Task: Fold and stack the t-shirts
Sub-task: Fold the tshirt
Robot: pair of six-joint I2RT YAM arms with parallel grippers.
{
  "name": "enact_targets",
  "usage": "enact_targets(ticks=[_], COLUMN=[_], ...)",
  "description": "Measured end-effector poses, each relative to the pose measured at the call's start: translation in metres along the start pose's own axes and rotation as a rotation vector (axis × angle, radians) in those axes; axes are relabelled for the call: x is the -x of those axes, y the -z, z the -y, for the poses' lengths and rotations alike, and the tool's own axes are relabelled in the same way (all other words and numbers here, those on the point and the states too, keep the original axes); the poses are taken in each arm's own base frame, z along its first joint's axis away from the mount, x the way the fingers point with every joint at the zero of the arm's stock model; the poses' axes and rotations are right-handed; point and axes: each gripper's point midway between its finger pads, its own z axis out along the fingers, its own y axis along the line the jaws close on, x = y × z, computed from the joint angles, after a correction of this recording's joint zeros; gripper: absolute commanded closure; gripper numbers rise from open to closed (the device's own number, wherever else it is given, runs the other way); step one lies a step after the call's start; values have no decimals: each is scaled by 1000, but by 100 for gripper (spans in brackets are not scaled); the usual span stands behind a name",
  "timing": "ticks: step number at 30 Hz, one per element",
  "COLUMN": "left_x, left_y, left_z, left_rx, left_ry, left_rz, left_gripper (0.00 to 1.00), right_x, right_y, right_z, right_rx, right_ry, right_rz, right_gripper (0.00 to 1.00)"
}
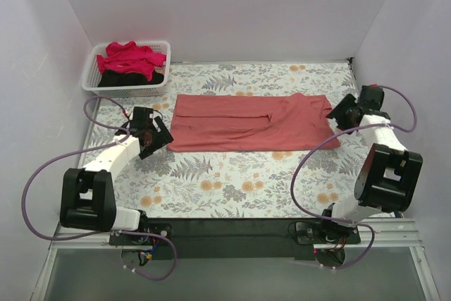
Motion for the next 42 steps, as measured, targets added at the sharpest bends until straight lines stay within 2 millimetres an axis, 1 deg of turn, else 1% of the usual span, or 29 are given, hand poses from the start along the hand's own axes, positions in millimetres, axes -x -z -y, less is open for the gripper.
enact_targets(ticks=[2, 4, 6, 8, 10, 12, 14, 18, 22, 25, 28, 29, 31, 32, 33, 34, 35, 36, 38, 39, 42], left_x=[-6, -9, -11, -13, -17, -23, -27, -28, -28, -28, -29, -29, -30, -30, -30, -30, -30, -30, -31, -31, -32], left_y=[-5, -9, -14, -18, -22, -27, -30, -32, -32, -33, -33, -33, -34, -35, -36, -37, -39, -40, -42, -43, -42], left_z=[1, 4, 10, 16, 20, 24, 27, 34, 35, 35, 35, 36, 36, 36, 35, 35, 34, 34, 31, 30, 28], left_rx=[5, 5, -5, -18, -27, -34, -40, -58, -60, -59, -59, -58, -55, -52, -46, -42, -34, -29, -11, -4, 8], left_ry=[0, 2, 6, 10, 12, 8, 4, 0, 0, -1, -3, -5, -6, -5, -4, 0, 2, 3, 11, 14, 34], left_rz=[-41, -76, -107, -137, -173, -206, -231, -244, -247, -249, -250, -249, -252, -252, -252, -252, -252, -250, -248, -248, -238], left_gripper=[20, 20, 20, 20, 20, 20, 20, 20, 20, 21, 25, 31, 38, 44, 56, 63, 70, 86, 97, 100, 100], right_x=[1, -2, -12, -24, -35, -42, -44, -50, -58, -57, -57, -57, -58, -58, -59, -60, -60, -60, -60, -59, -59], right_y=[17, 25, 27, 25, 22, 20, 17, 10, 3, 2, 2, 1, -1, -1, -2, -3, -3, -3, -2, -2, 0], right_z=[21, 41, 57, 67, 72, 75, 76, 84, 94, 96, 98, 100, 102, 103, 103, 105, 105, 105, 107, 108, 113], right_rx=[-23, -47, -66, -76, -73, -64, -47, -35, -41, -19, -9, -8, -6, -5, -3, -5, 0, 1, 2, 1, 8], right_ry=[-41, -83, -126, -163, -193, -213, -226, -264, -292, -307, -319, -322, -326, -331, -332, -338, -341, -344, -348, -353, -373], right_rz=[38, 67, 61, 37, 11, -3, -4, -12, -26, -14, -6, -6, -5, -6, -8, -11, -12, -11, -10, -10, -4], right_gripper=[38, 39, 39, 39, 39, 39, 40, 41, 45, 51, 60, 67, 78, 89, 94, 98, 99, 99, 99, 99, 99])
